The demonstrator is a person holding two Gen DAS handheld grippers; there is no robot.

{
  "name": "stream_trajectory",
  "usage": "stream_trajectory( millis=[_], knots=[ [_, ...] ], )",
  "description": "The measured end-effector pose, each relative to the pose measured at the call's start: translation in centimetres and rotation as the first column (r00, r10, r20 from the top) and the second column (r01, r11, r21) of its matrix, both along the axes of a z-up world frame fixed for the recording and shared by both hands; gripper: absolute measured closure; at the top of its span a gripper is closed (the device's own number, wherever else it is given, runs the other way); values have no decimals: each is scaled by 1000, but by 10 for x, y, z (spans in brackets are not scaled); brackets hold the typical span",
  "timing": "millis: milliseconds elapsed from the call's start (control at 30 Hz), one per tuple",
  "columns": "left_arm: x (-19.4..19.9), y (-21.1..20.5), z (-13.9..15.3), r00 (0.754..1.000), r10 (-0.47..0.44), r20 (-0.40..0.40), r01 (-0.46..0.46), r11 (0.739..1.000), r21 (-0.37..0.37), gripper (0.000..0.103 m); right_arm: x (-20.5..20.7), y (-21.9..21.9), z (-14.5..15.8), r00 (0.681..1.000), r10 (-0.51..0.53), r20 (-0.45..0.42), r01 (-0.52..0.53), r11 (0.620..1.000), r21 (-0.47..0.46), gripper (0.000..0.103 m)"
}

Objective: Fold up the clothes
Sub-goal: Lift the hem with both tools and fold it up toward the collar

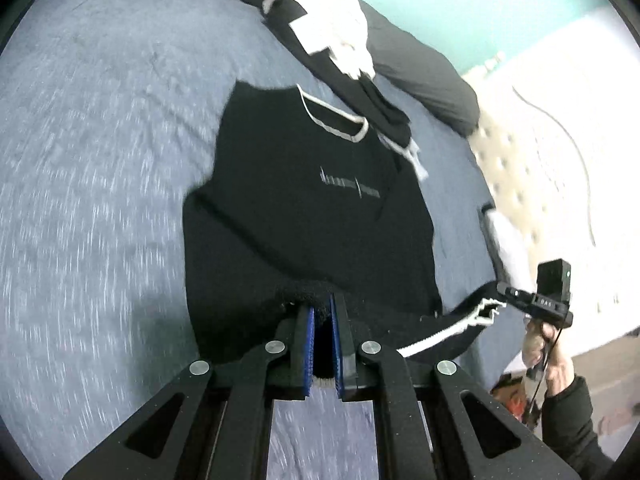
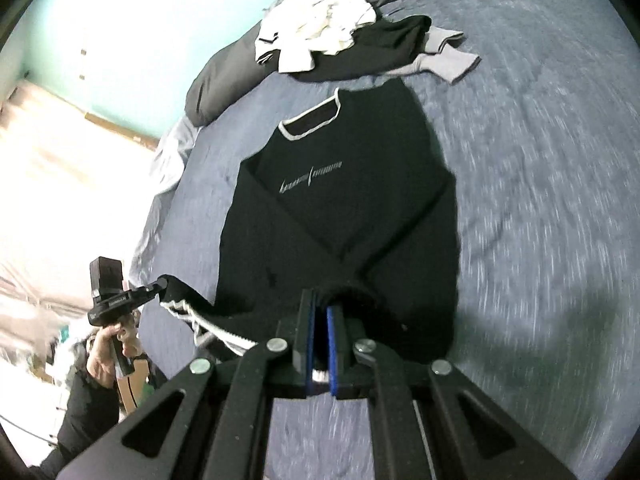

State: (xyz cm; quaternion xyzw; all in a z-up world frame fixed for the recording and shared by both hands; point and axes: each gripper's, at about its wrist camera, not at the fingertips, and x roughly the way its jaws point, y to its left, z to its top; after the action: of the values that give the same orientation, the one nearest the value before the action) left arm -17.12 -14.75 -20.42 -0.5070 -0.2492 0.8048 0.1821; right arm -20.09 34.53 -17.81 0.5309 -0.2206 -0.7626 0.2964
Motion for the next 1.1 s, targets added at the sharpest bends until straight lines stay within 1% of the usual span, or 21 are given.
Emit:
stream_trajectory(
  millis=[133,233,500,600,800,900,1033,1100],
  knots=[
    [-48,-10,-2,1000,17,2,-17,1000,-12,95,-46,2,0,1000,-27,-4,27,1000,-11,99],
    [-81,-16,0,1000,24,-9,-25,1000,-7,95,-81,2,1,999,-43,-9,43,999,-10,99],
    [-157,-28,-2,998,57,-5,-57,998,1,95,-161,-8,0,996,-83,-16,83,996,-11,99],
    [-182,-31,-6,998,68,-8,-68,998,-2,95,-189,-15,-2,996,-84,-26,85,996,18,99],
    [-224,-39,-14,995,104,-5,-104,995,0,95,-230,-22,-6,994,-104,-35,105,994,41,99],
    [-241,-39,-18,994,112,-5,-112,994,-14,95,-247,-28,-11,993,-106,-49,109,992,59,99],
    [-263,-41,-28,992,124,-4,-124,992,-21,95,-268,-34,-26,991,-118,-57,122,989,78,99],
    [-271,-42,-36,992,128,3,-128,992,-24,95,-275,-36,-37,991,-124,-47,128,988,91,99]
  ],
)
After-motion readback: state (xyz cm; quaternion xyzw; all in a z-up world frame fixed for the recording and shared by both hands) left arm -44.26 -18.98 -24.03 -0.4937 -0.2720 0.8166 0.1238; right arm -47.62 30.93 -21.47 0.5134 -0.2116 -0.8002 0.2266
